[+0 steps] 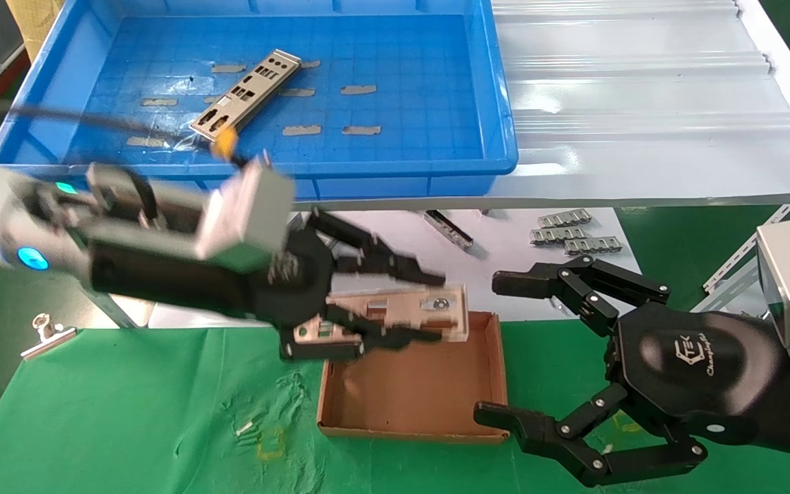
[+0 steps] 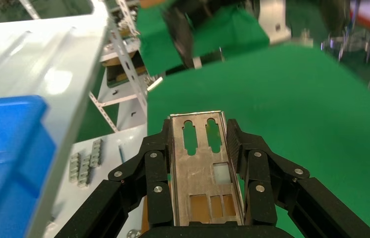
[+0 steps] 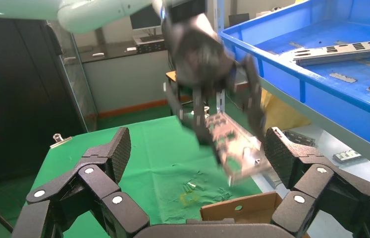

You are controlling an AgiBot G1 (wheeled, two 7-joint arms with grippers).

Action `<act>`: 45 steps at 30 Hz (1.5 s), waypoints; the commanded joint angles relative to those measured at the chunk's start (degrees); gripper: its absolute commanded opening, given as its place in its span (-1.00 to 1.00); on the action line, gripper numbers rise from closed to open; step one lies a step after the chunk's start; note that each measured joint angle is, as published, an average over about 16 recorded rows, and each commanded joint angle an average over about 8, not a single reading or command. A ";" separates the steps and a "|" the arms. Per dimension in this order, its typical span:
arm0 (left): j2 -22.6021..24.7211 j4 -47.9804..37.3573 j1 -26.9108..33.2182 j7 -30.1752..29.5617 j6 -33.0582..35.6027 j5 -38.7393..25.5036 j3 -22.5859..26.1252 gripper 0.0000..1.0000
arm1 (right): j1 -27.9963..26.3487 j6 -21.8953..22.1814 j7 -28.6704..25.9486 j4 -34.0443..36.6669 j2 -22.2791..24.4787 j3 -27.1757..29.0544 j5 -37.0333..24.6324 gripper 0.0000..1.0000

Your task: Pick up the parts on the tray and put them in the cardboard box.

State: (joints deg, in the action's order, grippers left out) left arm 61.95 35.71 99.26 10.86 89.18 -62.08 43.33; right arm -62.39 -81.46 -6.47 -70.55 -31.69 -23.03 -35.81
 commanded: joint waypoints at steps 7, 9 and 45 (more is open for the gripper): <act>5.48 -5.62 -5.74 12.40 -5.42 -2.93 4.00 -1.00 | 0.00 0.00 0.00 0.00 0.00 0.00 0.00 1.00; 7.52 -8.51 -6.54 14.96 -6.37 -3.42 4.30 -1.00 | 0.00 0.00 0.00 0.00 0.00 0.00 0.00 1.00; 15.63 -15.54 -11.85 31.25 -27.69 -1.82 10.97 1.00 | 0.00 0.00 0.00 0.00 0.00 0.00 0.00 1.00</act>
State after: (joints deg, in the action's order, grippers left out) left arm 77.52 19.74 87.59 41.80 62.63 -63.94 54.23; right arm -62.39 -81.46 -6.47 -70.55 -31.69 -23.03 -35.81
